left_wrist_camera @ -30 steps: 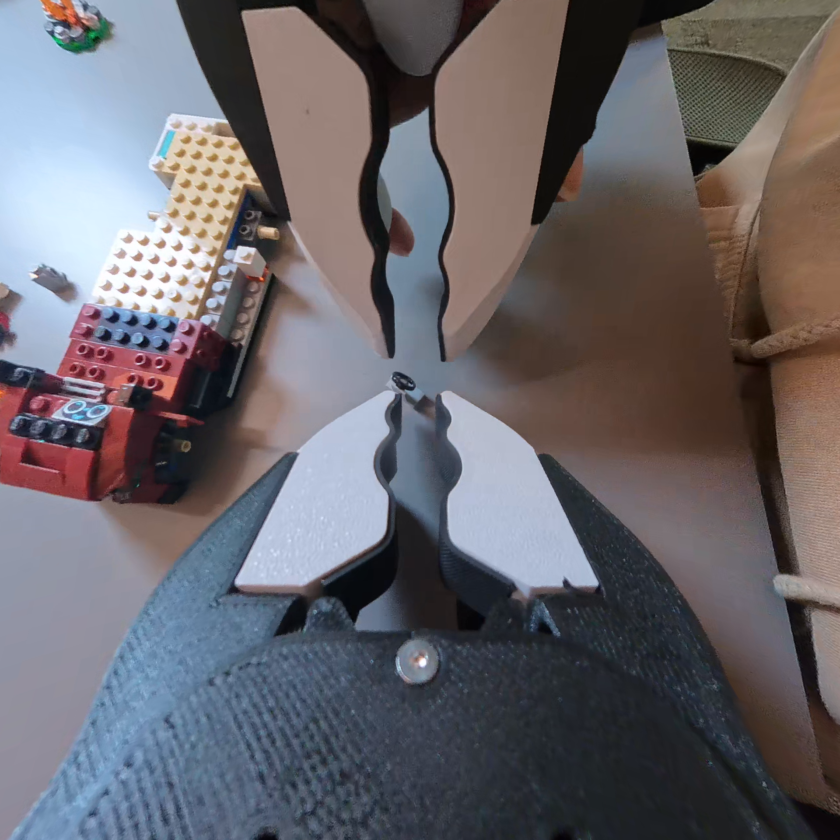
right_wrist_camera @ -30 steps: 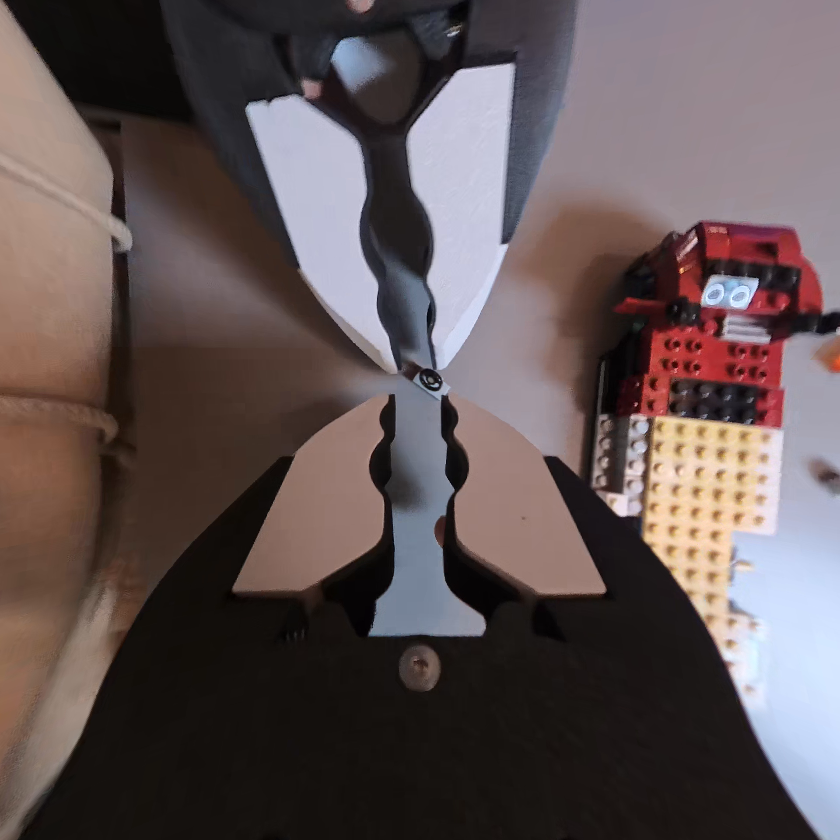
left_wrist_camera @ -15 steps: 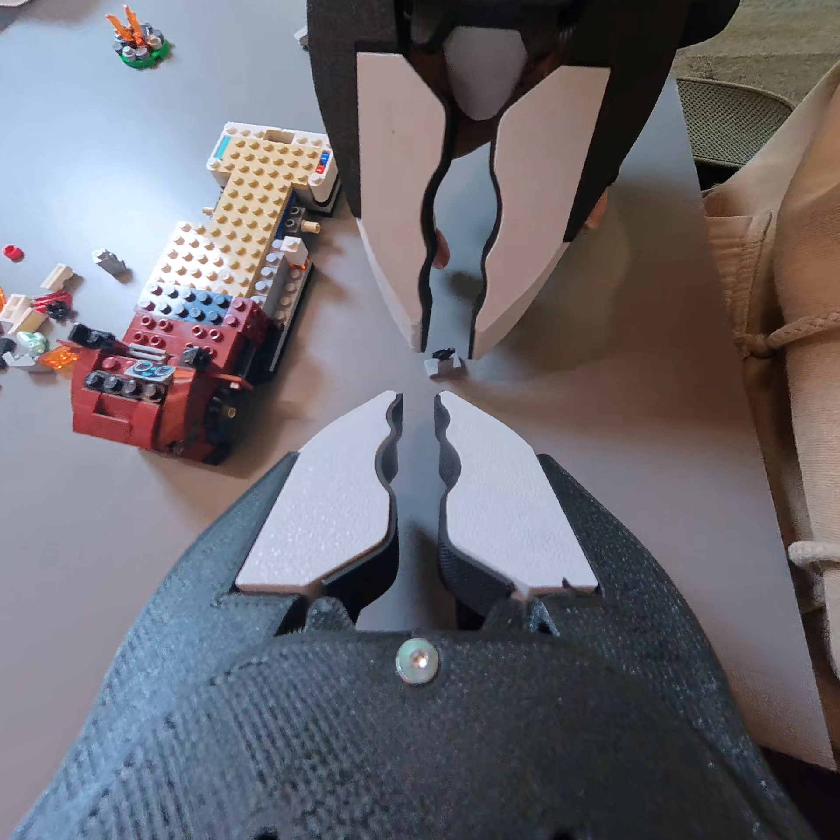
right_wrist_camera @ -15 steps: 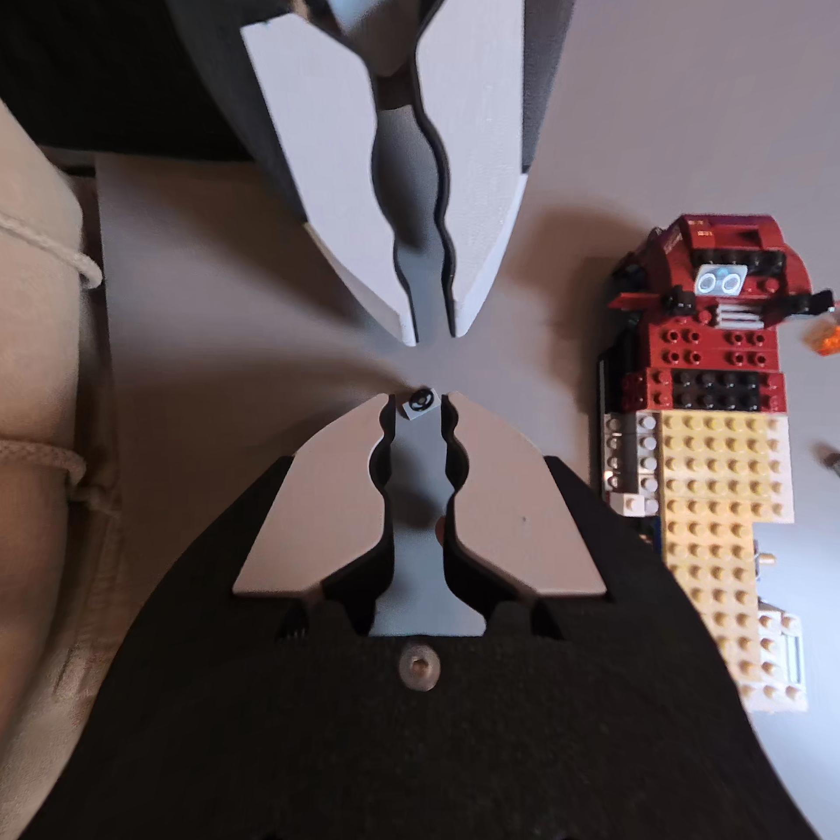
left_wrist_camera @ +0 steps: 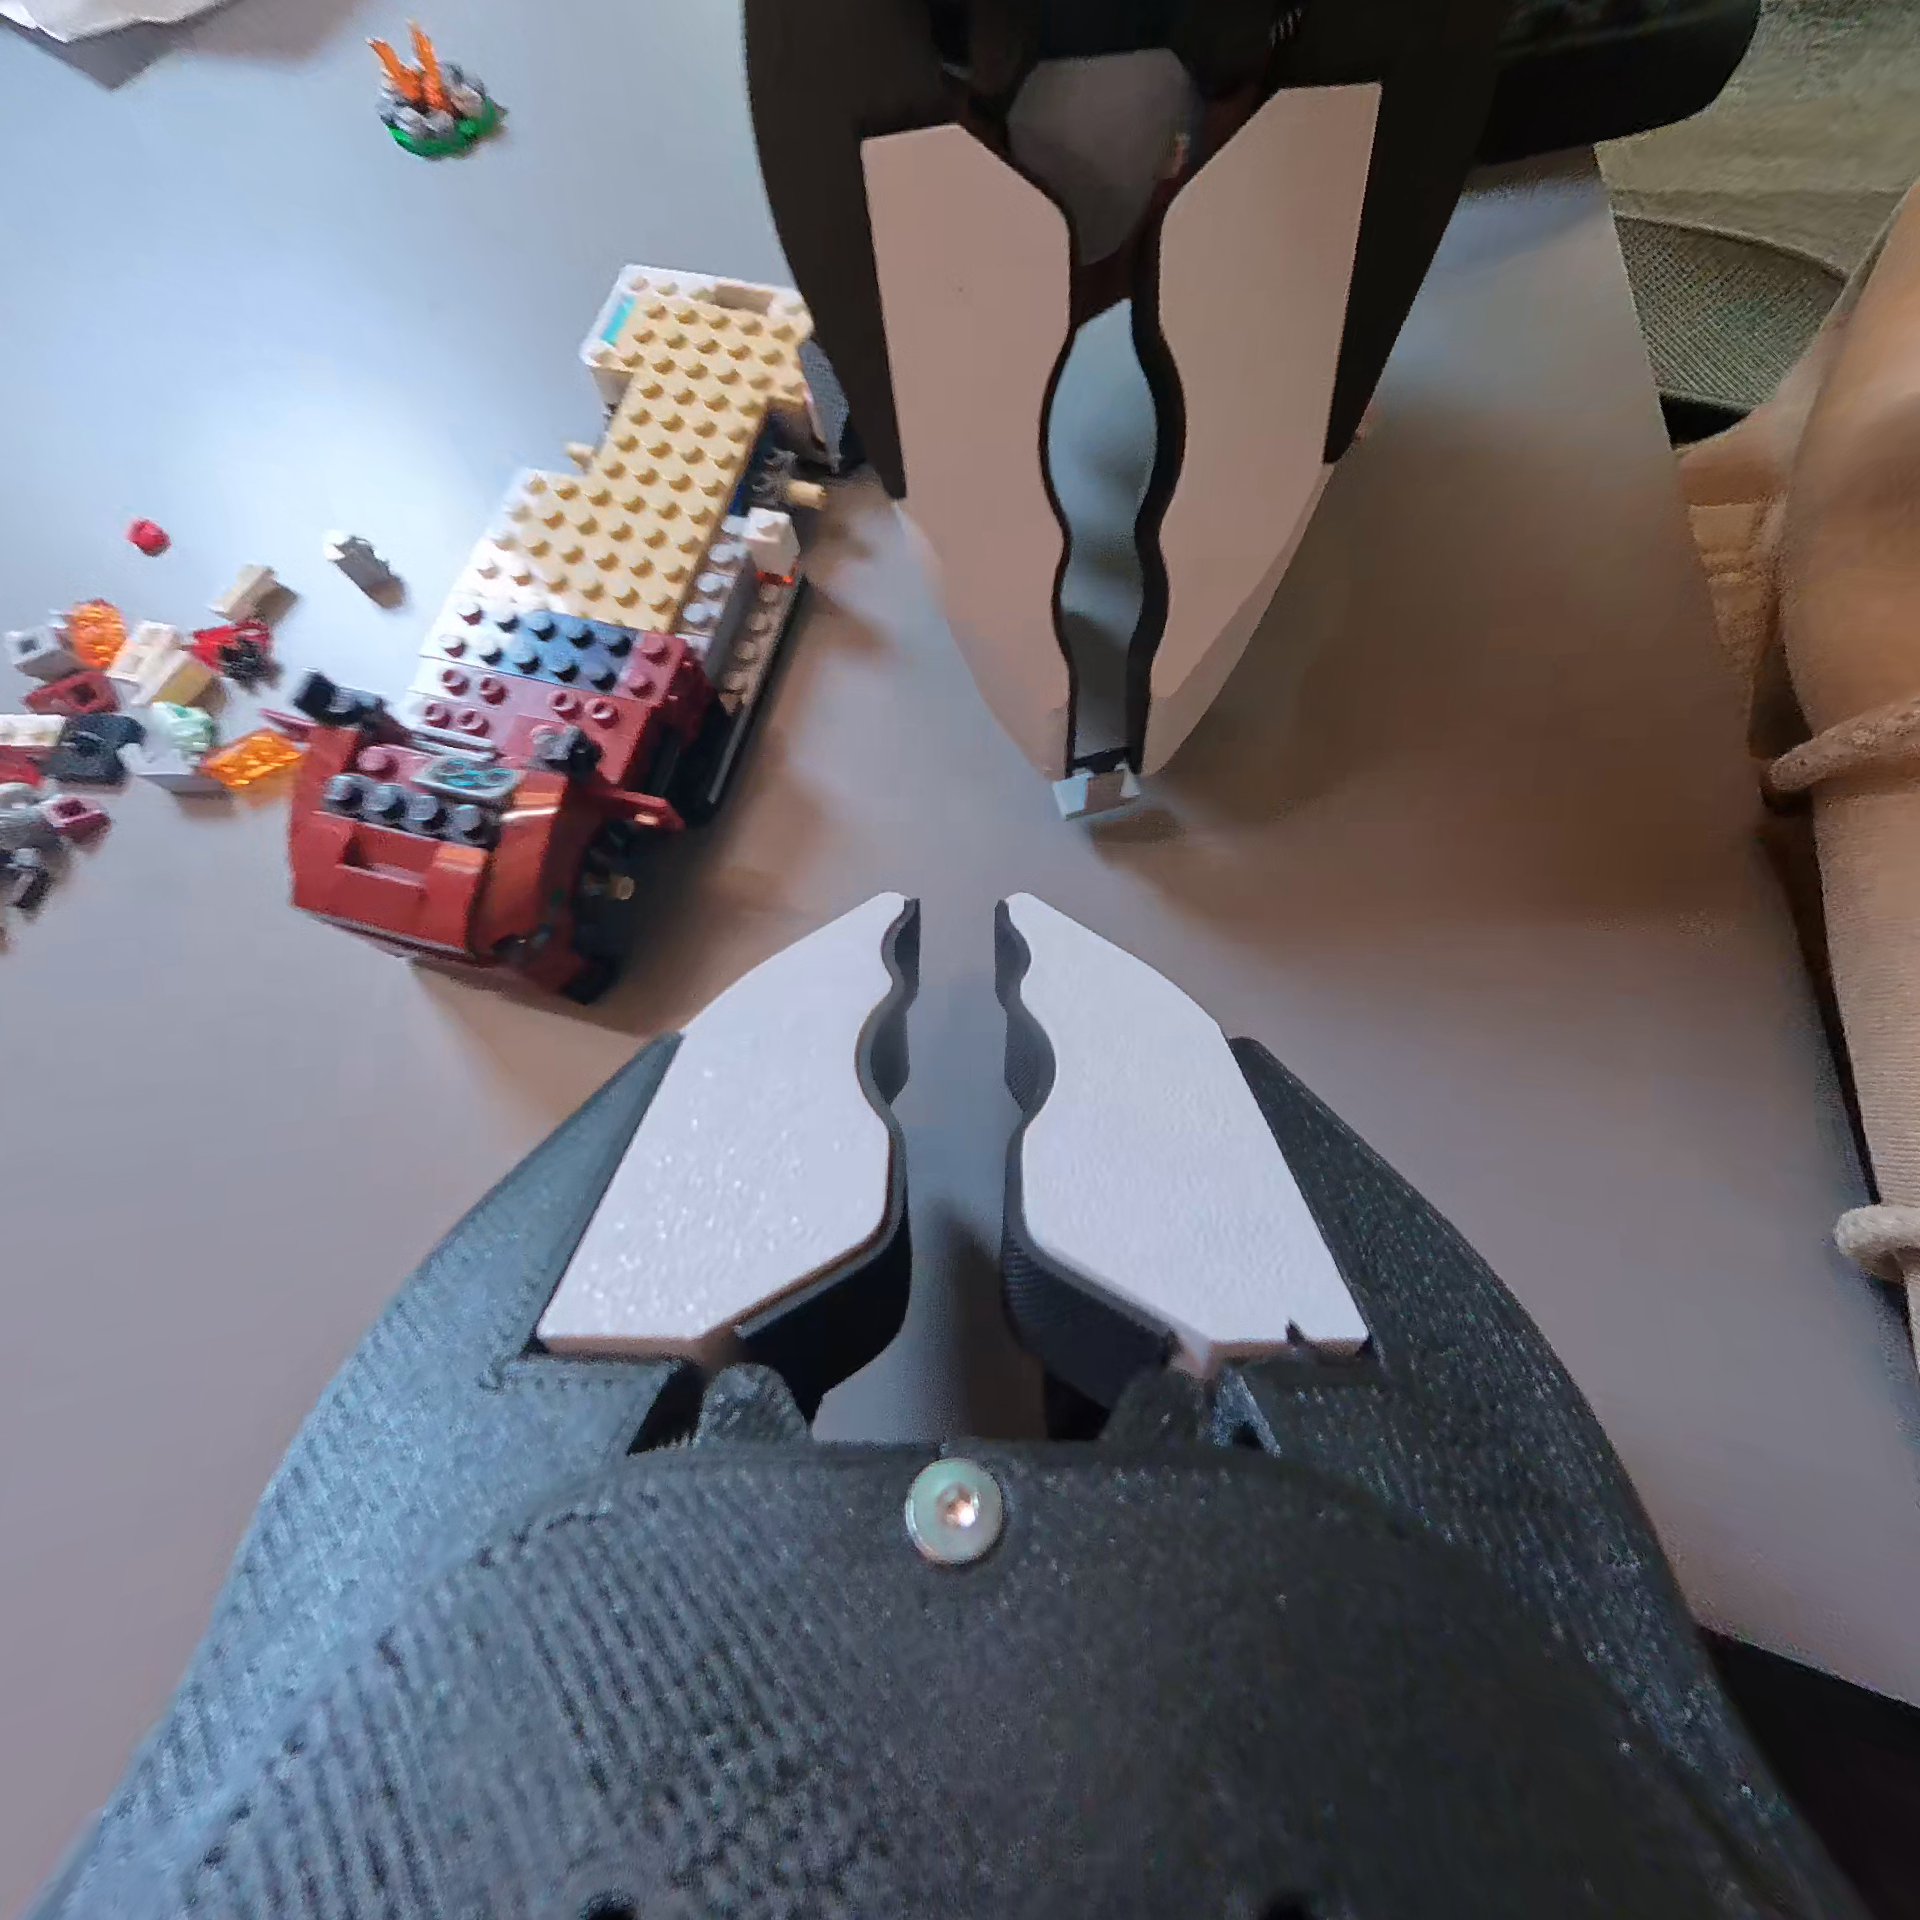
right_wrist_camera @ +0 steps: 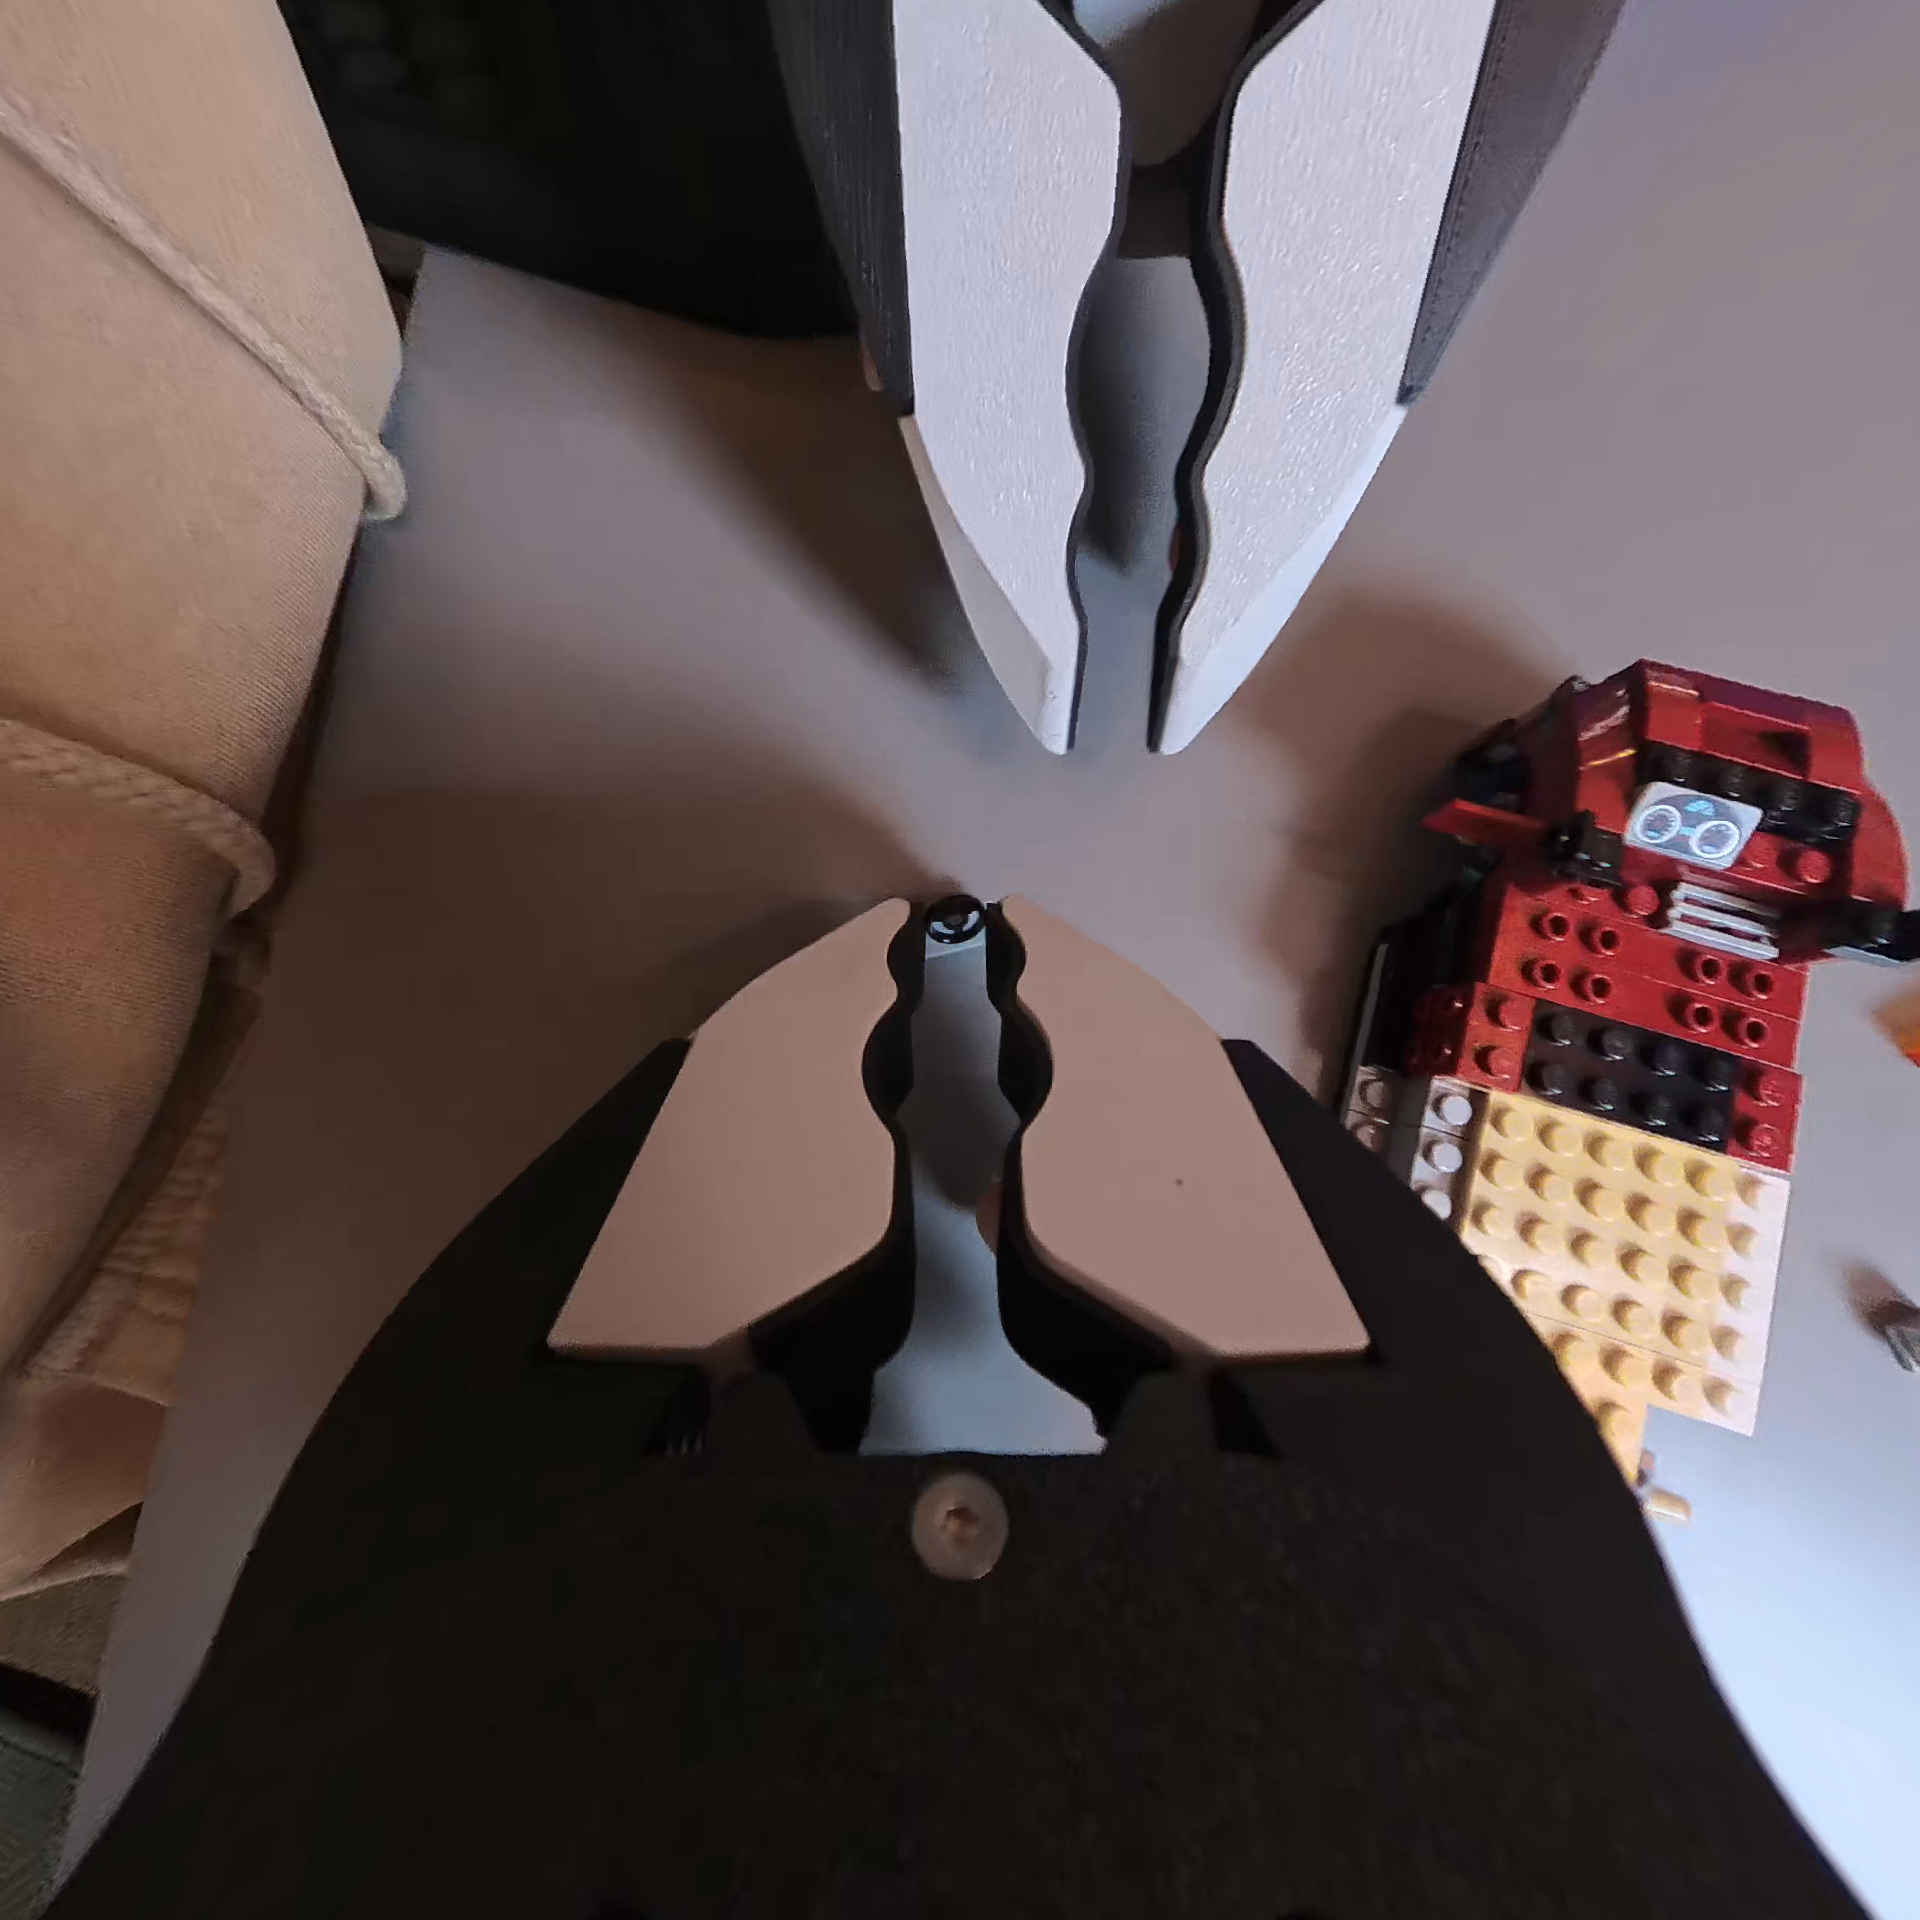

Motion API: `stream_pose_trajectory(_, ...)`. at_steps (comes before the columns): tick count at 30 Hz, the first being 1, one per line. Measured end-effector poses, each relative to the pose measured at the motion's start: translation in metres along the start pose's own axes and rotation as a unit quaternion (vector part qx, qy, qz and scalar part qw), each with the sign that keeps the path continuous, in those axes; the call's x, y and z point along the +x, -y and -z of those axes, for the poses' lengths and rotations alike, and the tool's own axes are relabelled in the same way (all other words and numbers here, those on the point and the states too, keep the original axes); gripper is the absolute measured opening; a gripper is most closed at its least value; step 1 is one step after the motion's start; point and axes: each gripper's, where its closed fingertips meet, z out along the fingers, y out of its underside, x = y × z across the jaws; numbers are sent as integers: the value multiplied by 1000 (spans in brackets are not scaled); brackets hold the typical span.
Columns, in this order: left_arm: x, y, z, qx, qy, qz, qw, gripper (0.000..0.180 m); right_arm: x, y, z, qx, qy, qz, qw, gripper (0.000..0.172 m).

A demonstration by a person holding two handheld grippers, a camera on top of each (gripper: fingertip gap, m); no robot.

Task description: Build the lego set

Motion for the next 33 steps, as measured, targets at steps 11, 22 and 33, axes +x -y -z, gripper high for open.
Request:
stream_pose_trajectory(11,-88,2,12,-3,86,-39,996,53,95,20,47,60,-155,-107,980,11)
stream_pose_trajectory(22,-90,1,-8,23,46,-44,998,53,112,13,32,31,-104,-146,983,11)
stream_pose_trajectory(33,-88,1,-7,27,49,-42,998,51,108,13,24,26,-82,-169,982,11)
